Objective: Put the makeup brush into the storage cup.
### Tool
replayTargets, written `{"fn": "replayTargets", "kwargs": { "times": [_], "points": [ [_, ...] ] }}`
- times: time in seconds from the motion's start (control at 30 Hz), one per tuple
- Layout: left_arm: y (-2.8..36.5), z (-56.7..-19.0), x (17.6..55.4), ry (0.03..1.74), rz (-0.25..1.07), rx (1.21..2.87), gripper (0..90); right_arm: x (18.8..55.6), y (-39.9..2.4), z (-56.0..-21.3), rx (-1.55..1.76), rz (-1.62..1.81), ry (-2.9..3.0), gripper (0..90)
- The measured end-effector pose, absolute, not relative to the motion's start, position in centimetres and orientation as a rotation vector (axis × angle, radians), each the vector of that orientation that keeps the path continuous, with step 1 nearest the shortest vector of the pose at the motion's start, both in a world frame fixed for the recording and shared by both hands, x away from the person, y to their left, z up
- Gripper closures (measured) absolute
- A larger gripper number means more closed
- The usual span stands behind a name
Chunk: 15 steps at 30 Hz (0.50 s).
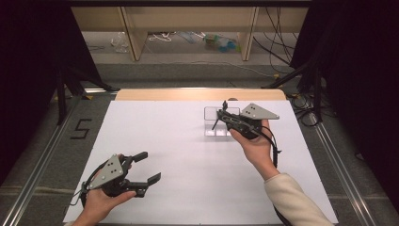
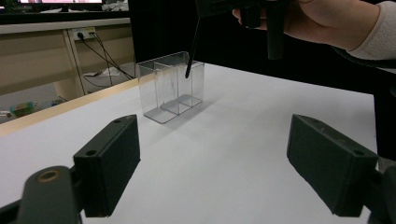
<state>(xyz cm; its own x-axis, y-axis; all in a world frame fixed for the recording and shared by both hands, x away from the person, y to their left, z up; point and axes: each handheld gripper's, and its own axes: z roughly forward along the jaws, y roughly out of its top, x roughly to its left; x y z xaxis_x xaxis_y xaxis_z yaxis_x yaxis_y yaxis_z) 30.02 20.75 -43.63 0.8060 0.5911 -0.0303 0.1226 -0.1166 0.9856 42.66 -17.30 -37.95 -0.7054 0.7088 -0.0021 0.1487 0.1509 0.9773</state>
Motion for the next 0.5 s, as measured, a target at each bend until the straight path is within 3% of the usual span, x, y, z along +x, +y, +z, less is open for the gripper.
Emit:
{"fn": "replayTargets", "kwargs": {
  "times": [0.5],
  "points": [
    [20.76,-43.62,30.02,0.567,0.439,1.663,17.4,43.12,-17.24,-37.68,0.809,1.583,1.952,85.4]
  ]
}}
